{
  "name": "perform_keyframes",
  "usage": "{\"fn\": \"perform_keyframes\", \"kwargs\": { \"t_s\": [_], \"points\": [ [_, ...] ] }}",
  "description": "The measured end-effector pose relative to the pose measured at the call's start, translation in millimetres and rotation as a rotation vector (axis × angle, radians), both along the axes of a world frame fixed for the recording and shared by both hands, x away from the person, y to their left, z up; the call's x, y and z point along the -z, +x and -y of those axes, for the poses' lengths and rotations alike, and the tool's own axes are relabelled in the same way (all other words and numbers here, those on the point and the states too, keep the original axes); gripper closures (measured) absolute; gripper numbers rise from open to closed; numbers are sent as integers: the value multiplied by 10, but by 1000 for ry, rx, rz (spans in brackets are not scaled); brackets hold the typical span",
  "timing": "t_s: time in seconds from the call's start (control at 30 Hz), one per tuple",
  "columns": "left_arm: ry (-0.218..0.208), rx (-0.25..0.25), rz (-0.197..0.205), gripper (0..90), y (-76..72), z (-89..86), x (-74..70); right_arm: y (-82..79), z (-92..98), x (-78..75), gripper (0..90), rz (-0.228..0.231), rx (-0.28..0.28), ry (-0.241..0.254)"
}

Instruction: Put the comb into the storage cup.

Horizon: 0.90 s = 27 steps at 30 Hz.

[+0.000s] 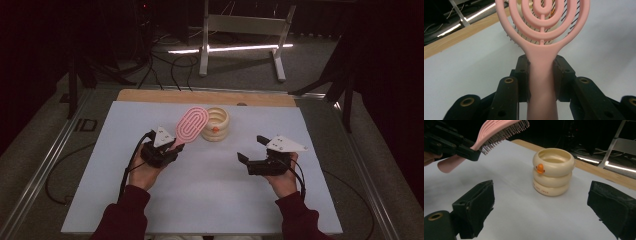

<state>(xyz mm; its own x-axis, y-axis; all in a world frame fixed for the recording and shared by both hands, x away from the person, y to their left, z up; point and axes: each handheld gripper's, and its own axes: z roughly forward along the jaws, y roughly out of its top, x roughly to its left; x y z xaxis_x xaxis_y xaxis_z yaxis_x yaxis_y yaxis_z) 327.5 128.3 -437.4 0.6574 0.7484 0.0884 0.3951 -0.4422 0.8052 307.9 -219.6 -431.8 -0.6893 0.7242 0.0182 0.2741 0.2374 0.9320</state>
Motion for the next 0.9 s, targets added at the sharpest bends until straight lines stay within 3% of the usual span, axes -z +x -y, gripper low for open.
{"fn": "perform_keyframes", "kwargs": {
  "t_s": [0.9],
  "points": [
    [5,50,44,700,-59,195,-28,101,-257,-90,70,-6,-51,10]
  ]
}}
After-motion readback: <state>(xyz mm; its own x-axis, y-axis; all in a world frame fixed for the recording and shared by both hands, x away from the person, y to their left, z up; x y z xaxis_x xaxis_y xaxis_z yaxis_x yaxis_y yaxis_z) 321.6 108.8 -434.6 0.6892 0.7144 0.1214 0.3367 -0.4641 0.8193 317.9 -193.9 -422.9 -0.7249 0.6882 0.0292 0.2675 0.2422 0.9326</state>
